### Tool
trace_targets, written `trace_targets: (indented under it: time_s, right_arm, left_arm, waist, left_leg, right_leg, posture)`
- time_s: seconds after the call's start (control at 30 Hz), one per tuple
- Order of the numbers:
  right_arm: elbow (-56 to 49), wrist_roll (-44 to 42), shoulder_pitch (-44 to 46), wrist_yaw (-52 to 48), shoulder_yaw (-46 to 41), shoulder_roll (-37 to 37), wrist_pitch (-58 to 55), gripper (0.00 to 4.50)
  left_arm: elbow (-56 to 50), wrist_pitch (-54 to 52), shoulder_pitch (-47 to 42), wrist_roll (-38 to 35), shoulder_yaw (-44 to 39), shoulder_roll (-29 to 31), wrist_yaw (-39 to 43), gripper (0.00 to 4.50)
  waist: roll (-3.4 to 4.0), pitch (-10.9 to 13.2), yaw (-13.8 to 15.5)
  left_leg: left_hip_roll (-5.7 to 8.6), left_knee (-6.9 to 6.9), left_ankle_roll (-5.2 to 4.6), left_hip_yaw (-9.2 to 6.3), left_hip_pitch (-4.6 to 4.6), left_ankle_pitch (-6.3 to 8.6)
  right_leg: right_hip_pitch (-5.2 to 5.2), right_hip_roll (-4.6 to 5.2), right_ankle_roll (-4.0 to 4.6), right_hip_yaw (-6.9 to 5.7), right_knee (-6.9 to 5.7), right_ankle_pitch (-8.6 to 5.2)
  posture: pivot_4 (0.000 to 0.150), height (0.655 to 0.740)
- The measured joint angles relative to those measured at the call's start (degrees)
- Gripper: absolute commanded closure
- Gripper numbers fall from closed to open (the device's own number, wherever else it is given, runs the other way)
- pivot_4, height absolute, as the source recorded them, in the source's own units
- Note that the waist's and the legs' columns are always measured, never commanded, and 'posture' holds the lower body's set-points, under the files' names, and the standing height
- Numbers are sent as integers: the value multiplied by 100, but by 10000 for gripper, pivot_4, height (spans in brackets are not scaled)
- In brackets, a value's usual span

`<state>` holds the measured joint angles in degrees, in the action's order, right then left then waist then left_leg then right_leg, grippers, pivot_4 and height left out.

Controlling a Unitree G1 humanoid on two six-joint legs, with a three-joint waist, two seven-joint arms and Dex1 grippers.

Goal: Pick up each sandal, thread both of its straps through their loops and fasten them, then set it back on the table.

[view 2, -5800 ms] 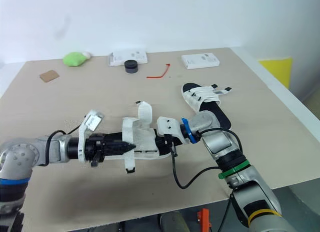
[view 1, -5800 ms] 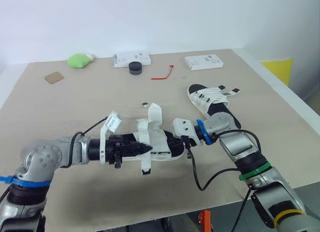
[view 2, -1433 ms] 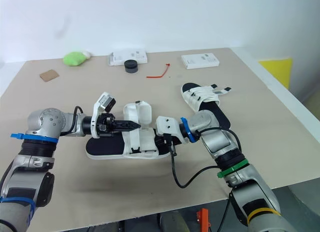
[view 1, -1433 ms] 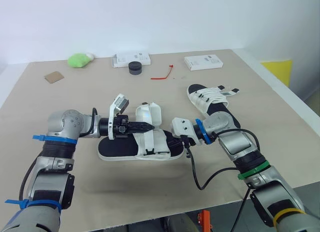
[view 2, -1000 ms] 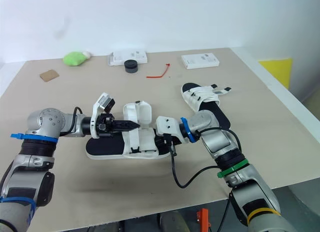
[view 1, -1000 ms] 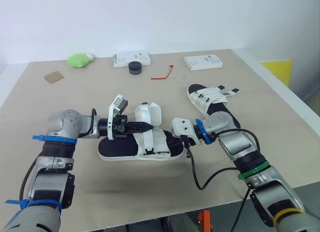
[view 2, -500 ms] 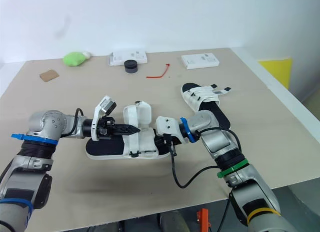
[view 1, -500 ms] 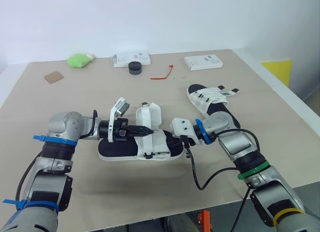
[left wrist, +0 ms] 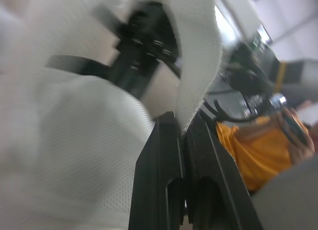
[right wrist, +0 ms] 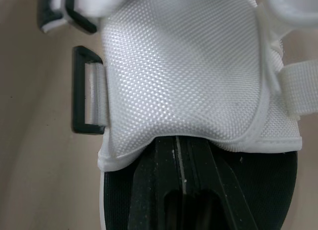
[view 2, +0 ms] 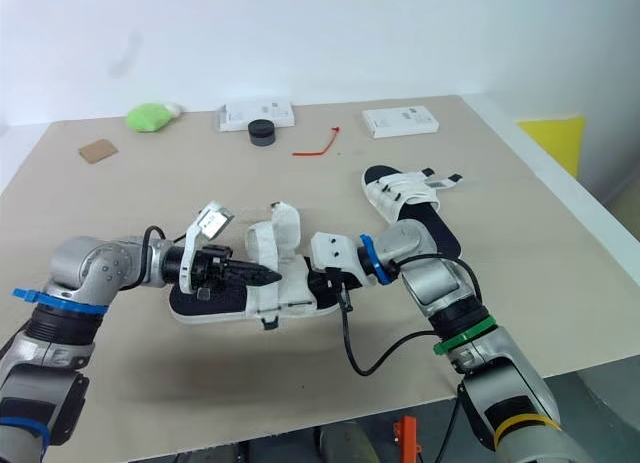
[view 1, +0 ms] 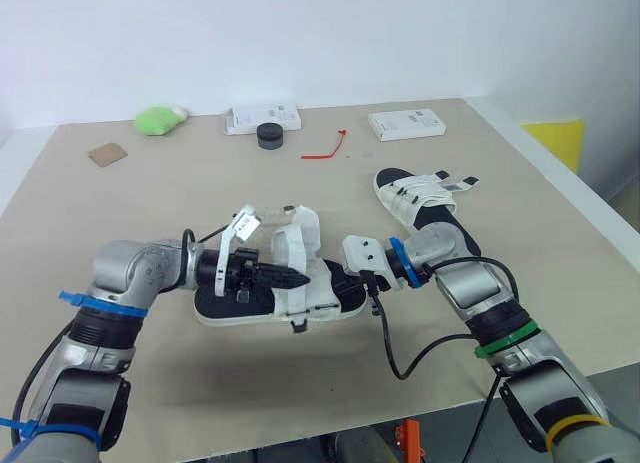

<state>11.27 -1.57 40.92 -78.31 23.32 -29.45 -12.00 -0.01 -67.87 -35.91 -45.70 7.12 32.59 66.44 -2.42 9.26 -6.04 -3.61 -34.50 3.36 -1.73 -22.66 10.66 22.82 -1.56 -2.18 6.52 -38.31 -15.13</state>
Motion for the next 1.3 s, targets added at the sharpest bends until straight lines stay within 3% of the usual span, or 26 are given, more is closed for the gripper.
trace_targets:
  time_s: [0.27, 0.77, 0.9, 1.07, 1.1, 1.3]
  right_arm:
    - [20, -1, 24, 13, 44, 67, 35, 45000]
    - [5, -2, 16, 60, 56, 71, 22, 45000]
    - [6, -2, 14, 67, 55, 66, 20, 45000]
    - [29, 2, 13, 117, 54, 46, -9, 45000]
    - [35, 4, 13, 123, 53, 40, -12, 45000]
    - [16, 3, 6, 145, 56, 41, -15, 45000]
  left_arm:
    - [-541, 364, 319, 29, 202, 392, 179, 44917]
    - [-743, 1081, 722, 434, 455, 436, 110, 44917]
    - [-755, 1107, 726, 416, 456, 445, 174, 32587]
    - [-890, 973, 718, 231, 403, 471, 287, 8741]
    - [-913, 930, 712, 187, 379, 470, 286, 5969]
    - [-995, 324, 659, -266, 5, 684, 132, 5969]
  waist:
    - [1, 0, -19]
    - [1, 0, -19]
    - [1, -1, -18]
    - [3, -1, -5]
    - [2, -1, -2]
    - [3, 0, -2]
  left_leg:
    - [-7, 9, -2, -2, 8, 1]
    - [-8, 5, -4, -3, 15, 2]
    - [-7, 5, -4, -3, 15, 2]
    - [-5, -7, -2, -3, 19, -1]
    - [-4, -9, -2, -3, 19, -3]
    - [0, -10, -3, -3, 18, -10]
  right_leg:
    - [4, -12, 13, 1, -6, -7]
    - [11, -14, 33, 0, -46, -23]
    - [10, -14, 34, 0, -46, -23]
    - [3, -8, 46, 0, -46, -31]
    - [1, -7, 46, 0, -46, -30]
    - [8, -7, 45, 4, -49, -28]
  posture:
    - [1500, 7400]
    - [1500, 7400]
    - [1500, 7400]
    - [1500, 7400]
    - [1500, 7400]
    - [1500, 7400]
